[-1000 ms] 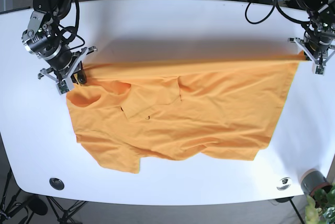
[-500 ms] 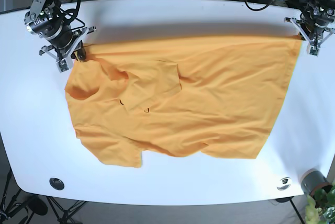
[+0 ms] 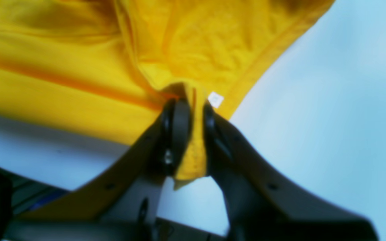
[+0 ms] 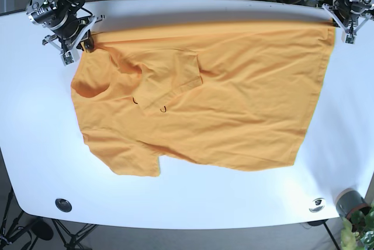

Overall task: Fold the T-shirt properly
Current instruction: 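Drag the shirt's edge with both grippers toward the robot to smooth it, then release the shirt and move both grippers to its side edges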

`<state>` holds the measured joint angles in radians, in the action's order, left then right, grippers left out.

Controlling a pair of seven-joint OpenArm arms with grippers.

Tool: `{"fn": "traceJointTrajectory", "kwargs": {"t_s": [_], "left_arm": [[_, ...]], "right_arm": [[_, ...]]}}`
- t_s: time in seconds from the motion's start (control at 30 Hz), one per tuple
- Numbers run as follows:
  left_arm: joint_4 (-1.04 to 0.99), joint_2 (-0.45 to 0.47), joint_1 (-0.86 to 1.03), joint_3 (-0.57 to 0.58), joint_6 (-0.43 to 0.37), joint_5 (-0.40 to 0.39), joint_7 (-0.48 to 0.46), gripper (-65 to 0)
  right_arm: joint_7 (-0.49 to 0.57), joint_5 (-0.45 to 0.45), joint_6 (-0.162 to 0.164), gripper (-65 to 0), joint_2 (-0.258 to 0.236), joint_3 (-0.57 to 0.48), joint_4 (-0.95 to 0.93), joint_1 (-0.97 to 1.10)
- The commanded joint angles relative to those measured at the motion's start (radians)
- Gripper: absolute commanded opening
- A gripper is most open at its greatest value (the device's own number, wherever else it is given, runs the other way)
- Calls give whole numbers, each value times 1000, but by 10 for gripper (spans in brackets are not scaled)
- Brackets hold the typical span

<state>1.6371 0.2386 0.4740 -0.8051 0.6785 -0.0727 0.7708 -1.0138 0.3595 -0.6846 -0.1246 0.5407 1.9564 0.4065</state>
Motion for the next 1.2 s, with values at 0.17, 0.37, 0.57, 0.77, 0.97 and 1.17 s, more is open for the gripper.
{"fn": "traceJointTrajectory", "kwargs": {"t_s": [0.17, 0.37, 0.57, 0.77, 0.97, 1.17], "left_arm": [[13, 17, 33, -15, -10, 9, 0, -650], [13, 17, 22, -6, -16, 12, 2, -522], [13, 18, -53, 20, -12, 11, 6, -338], [58, 18, -60, 45, 20, 6, 6, -318], [144, 17, -113, 46, 20, 4, 32, -318], [213, 18, -166, 43, 20, -40, 177, -317]], "right_arm": [[19, -4, 1, -585, 10, 12, 19, 9], [16, -4, 3, -349, 21, 52, 19, 1], [16, -3, 3, -10, 21, 52, 22, -24], [17, -4, 3, 0, 19, 54, 19, -65], [16, -4, 3, 0, 19, 54, 19, -110], [16, -4, 3, 0, 16, 55, 21, -133]]}}
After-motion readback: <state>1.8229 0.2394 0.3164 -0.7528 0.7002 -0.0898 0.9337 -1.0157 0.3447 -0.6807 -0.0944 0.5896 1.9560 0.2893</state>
